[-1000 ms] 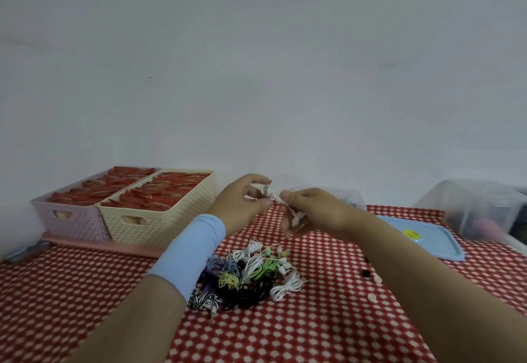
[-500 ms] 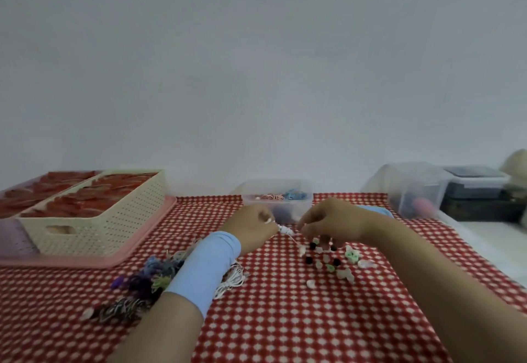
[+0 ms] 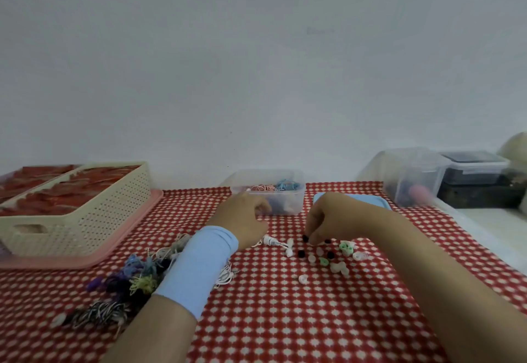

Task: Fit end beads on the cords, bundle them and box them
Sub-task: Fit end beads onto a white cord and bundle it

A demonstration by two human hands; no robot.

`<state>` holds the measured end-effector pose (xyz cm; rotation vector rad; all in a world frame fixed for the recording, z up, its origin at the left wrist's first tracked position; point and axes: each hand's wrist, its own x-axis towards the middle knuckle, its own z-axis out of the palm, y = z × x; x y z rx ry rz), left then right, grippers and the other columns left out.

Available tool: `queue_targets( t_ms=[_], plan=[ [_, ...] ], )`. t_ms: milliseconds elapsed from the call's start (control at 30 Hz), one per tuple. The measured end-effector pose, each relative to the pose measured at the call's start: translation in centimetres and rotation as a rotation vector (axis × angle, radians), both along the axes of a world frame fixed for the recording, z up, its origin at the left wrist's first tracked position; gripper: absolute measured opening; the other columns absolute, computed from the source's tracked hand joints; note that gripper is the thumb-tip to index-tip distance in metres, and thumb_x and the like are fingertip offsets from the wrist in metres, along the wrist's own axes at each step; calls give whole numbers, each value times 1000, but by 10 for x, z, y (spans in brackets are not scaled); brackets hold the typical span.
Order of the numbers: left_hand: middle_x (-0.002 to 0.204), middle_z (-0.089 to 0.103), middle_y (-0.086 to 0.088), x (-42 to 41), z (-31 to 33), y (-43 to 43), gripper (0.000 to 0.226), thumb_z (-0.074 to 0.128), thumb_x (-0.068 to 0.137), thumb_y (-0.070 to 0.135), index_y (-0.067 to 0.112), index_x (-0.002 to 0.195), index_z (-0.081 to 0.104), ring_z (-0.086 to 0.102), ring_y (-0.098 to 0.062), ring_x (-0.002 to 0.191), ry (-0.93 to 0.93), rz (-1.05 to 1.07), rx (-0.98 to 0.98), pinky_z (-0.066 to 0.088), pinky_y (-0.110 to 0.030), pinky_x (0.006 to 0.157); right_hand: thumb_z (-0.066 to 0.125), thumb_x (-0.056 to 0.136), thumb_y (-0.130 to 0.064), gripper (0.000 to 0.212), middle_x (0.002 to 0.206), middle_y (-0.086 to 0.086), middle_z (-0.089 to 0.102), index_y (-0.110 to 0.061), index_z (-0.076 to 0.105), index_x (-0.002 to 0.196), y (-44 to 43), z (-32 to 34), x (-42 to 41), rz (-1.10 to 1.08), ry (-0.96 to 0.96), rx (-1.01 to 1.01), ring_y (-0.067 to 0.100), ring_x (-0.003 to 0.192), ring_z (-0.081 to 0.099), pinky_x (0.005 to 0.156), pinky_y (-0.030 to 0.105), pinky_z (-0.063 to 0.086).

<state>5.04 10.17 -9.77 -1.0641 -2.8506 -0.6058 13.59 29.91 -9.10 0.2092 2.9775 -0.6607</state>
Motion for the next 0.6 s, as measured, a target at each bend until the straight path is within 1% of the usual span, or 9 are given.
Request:
queue_targets(
  t_ms=[33, 100, 167, 233, 300, 367, 467, 533, 600],
  plan=[
    [118, 66, 11, 4, 0, 3, 25, 61, 87, 19, 30, 107, 72, 60, -8, 107, -19, -50, 34, 47, -28, 99, 84, 81, -26, 8, 87, -16, 75, -31, 79, 84, -1, -2, -1, -3, -11, 20, 2, 85, 67, 78, 18, 53],
    [112, 67, 16, 11, -5, 10, 17, 64, 90, 27, 29, 102, 75, 61, -4, 98, -90, -113, 37, 47, -23, 93, 86, 77, -31, 8, 86, -15, 75, -31, 79, 82, -3, -7, -2, -13, -20, 55, 4, 85, 67, 79, 22, 55],
    [105, 68, 19, 15, -13, 17, 18, 67, 88, 37, 31, 102, 75, 60, 1, 91, -127, -141, 1, 48, -21, 89, 86, 77, -32, 8, 84, -13, 76, -31, 78, 77, -5, -10, -4, -25, -6, 66, 5, 83, 68, 80, 25, 58],
    [103, 70, 18, 15, -19, 21, 20, 69, 85, 41, 33, 102, 74, 61, 1, 90, -156, -141, -26, 49, -22, 89, 83, 80, -29, 7, 84, -12, 76, -32, 78, 77, -4, -12, -6, -29, 15, 80, 7, 83, 69, 83, 30, 60],
    [101, 70, 18, 12, -23, 21, 18, 71, 84, 39, 34, 102, 74, 62, 0, 90, -212, -136, 8, 50, -23, 89, 81, 81, -27, 5, 83, -11, 76, -31, 79, 78, -3, -12, -6, -29, 33, 70, 10, 83, 70, 83, 33, 61],
    [101, 71, 18, 9, -26, 19, 18, 71, 85, 35, 34, 102, 74, 63, 0, 91, -265, -132, 76, 50, -24, 91, 80, 83, -25, 5, 81, -8, 77, -28, 81, 80, -1, -9, -3, -25, 63, -10, 11, 76, 71, 72, 29, 61],
    [107, 68, 14, 7, -30, 17, 21, 58, 95, 31, 33, 113, 69, 60, -2, 97, -259, -104, 167, 45, -21, 88, 79, 85, -17, 4, 78, -3, 77, -21, 81, 86, -1, -3, 1, -37, 143, -209, 9, 54, 64, 54, 21, 53],
    [109, 67, 12, 7, -33, 17, 21, 51, 99, 27, 29, 113, 66, 60, -4, 100, -257, -103, 249, 47, -22, 89, 78, 87, -16, 3, 75, 0, 77, -18, 80, 88, -3, -1, 3, -64, 204, -351, 10, 47, 56, 49, 21, 48],
    [105, 69, 11, 6, -34, 17, 20, 48, 101, 27, 26, 107, 67, 62, -4, 97, -272, -109, 334, 49, -24, 89, 76, 90, -17, 4, 67, -2, 74, -15, 80, 89, -6, -3, 4, -85, 259, -474, 11, 46, 53, 46, 22, 45]
  ],
)
